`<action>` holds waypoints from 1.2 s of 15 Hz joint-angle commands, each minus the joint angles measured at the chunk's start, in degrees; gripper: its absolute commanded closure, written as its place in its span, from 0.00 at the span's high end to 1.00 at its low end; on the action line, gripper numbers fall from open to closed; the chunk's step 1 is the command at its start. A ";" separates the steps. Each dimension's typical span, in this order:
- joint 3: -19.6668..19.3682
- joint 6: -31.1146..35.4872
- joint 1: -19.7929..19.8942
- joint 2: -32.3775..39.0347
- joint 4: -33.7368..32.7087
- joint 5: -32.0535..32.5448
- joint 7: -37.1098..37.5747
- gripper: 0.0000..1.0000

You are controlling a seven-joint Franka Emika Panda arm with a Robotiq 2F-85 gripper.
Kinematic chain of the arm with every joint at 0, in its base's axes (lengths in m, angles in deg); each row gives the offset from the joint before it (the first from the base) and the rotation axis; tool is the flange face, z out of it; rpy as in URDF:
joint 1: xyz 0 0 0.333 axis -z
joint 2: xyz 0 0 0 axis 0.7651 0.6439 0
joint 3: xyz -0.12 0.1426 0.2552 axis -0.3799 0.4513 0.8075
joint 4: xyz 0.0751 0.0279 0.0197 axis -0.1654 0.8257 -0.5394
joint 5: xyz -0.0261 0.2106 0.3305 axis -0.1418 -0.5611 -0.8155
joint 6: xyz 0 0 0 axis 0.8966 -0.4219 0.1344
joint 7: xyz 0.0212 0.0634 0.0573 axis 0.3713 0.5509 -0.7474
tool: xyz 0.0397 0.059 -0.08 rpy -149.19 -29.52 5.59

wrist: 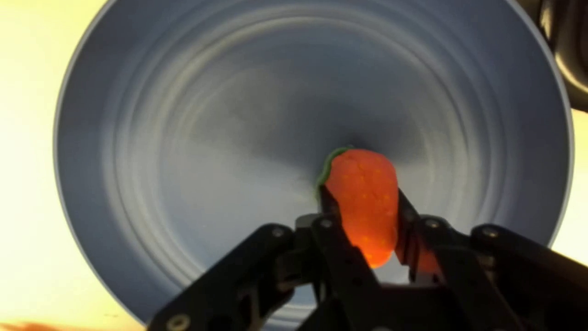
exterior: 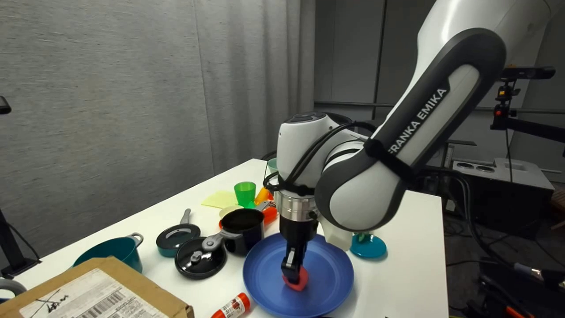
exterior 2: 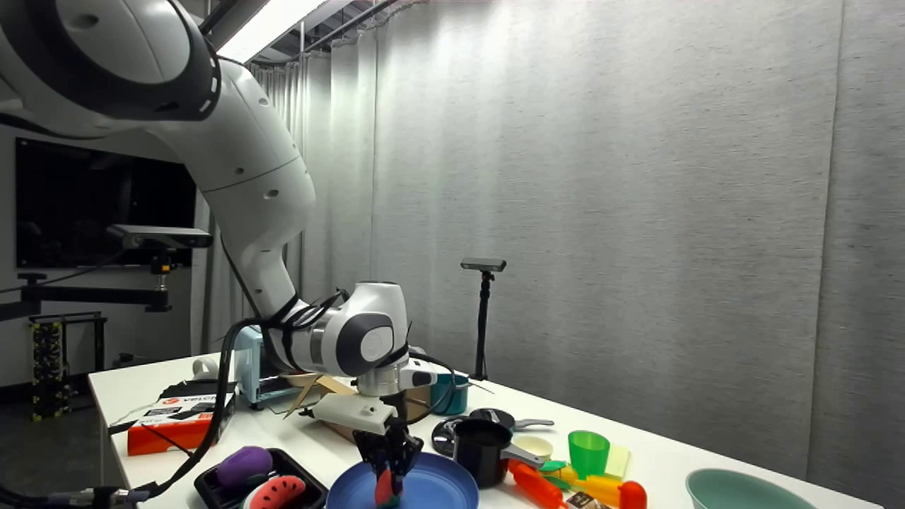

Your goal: Remove the plush toys from the blue plate

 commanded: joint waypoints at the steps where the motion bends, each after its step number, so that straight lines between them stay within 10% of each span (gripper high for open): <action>1: 3.21 -1.55 2.03 -3.09 0.75 -3.35 -5.38 0.01; 10: 12.56 -24.31 7.23 -11.15 -1.72 -24.32 -34.47 0.03; 18: 7.92 -36.57 5.05 -4.66 -4.87 -18.15 -29.04 0.07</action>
